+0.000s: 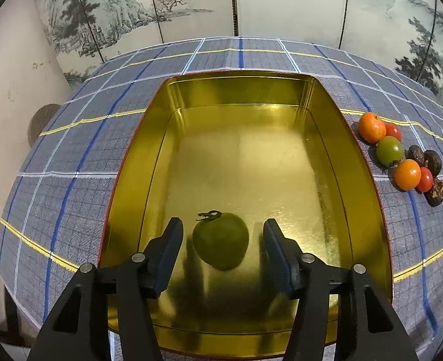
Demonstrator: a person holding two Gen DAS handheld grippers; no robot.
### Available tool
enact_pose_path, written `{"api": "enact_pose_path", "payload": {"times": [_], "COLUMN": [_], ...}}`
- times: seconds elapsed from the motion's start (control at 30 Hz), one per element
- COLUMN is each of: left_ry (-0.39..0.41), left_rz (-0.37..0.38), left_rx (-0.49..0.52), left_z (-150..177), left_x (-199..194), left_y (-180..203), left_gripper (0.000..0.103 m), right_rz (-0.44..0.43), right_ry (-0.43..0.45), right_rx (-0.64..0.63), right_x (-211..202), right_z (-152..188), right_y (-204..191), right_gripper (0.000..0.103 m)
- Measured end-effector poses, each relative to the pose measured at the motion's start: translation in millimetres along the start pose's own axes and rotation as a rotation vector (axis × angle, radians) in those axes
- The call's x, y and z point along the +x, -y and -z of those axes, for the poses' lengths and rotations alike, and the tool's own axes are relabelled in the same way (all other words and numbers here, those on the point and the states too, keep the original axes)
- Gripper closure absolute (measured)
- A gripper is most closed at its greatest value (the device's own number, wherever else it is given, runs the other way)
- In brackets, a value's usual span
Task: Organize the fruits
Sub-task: 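Withdraw the open left gripper from the tin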
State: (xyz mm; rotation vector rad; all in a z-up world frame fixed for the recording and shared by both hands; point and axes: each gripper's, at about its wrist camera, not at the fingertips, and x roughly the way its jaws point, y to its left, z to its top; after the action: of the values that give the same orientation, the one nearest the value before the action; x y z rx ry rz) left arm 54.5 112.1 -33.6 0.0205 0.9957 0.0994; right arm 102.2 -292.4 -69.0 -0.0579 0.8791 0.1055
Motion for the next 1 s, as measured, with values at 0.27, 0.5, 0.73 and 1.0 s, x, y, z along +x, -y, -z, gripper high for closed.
{"api": "enact_pose_path", "payload": {"times": [0.27, 0.5, 0.73, 1.0], "left_ry": [0.029, 0.050, 0.071, 0.085], "left_rz": [0.004, -0.004, 0.000, -0.006], "left_rx": [-0.011, -0.021, -0.023, -0.038], "left_z": [0.9, 4.2, 7.3, 10.6], "left_x": [-8.4, -14.5, -19.2, -24.6], "left_y": [-0.4, 0.3, 1.9, -0.9], "left_gripper": [0.037, 0.029, 0.023, 0.021], "right_rz": [0.000, 0.000, 0.000, -0.002], "right_ry": [0.000, -0.002, -0.015, 0.016], "right_rx": [0.000, 0.001, -0.001, 0.008], "right_x": [-0.1, -0.2, -1.0, -16.2], "right_z": [0.0, -0.1, -1.1, -9.0], "right_y": [-0.2, -0.2, -0.8, -4.7], "right_gripper": [0.064, 0.066, 0.068, 0.068]}}
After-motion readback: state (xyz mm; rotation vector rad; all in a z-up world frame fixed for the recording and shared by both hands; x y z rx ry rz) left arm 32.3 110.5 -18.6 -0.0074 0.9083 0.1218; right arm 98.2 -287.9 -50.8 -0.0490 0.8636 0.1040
